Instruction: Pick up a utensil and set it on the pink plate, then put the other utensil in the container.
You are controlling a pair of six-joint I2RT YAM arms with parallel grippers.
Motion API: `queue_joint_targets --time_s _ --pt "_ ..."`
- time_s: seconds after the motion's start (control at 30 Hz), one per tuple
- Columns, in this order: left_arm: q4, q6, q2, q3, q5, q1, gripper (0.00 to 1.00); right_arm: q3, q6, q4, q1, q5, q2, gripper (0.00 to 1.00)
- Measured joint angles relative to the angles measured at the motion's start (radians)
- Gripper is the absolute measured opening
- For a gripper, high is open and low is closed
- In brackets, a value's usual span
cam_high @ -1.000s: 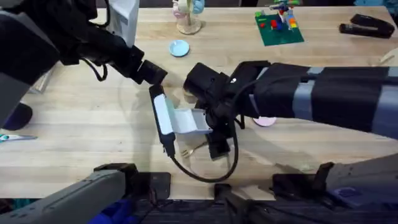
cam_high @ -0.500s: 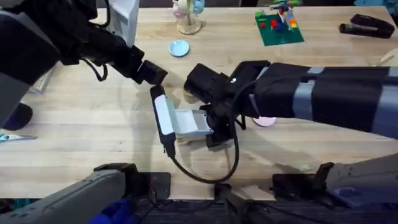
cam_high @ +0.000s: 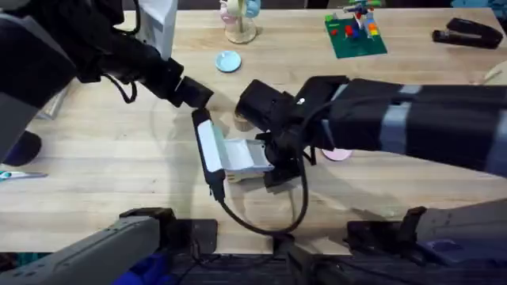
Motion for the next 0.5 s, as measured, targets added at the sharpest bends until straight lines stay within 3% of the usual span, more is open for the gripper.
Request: queue_joint_targets --time_s 0.2,0.5 --pt "0.000 0.001 0.000 0.000 0.005 0.000 0.993 0.000 0.000 -0.014 -0.036 0.002 -0.078 0.034" --pt "-0.001 0.001 0.000 0.000 0.049 0.000 0.992 0.000 0.000 -0.037 -0.197 0.002 -0.156 0.033"
